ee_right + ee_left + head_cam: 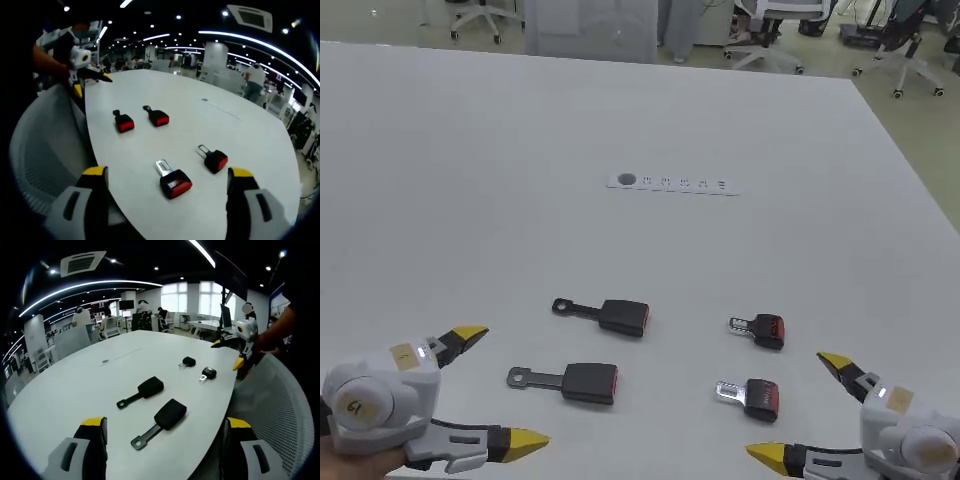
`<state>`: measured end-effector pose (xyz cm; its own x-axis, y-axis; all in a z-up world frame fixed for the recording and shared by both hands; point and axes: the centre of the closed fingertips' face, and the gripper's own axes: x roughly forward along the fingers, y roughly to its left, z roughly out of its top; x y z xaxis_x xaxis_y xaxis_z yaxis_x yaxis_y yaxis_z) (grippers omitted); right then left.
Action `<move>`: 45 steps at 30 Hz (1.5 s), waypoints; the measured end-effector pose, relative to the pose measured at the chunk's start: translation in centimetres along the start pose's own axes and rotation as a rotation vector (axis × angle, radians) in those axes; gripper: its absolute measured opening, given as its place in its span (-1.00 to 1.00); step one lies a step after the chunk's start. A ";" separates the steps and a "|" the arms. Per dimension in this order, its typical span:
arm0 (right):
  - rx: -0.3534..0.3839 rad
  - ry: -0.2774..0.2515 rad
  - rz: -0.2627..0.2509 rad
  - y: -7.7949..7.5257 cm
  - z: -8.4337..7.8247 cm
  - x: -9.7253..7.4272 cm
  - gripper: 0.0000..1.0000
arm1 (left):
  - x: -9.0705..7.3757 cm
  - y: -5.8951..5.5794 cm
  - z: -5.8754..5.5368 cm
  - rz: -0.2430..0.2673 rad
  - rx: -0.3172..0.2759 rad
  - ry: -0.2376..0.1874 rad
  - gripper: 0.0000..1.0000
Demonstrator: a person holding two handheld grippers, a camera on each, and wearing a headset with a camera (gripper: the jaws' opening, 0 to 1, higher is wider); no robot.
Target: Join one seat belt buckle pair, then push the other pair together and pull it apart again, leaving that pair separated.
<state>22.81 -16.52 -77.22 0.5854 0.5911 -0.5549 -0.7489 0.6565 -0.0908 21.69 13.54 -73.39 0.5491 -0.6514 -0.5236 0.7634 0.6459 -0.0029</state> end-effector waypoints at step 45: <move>-0.013 0.028 0.018 0.6 -0.7 0.2 0.95 | 0.0 0.3 -0.3 -0.001 -0.005 0.010 0.98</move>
<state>22.30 -16.33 -77.92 0.5630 0.5894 -0.5793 -0.7633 0.6396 -0.0912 21.82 13.83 -73.70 0.5448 -0.6478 -0.5325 0.7620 0.6475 -0.0081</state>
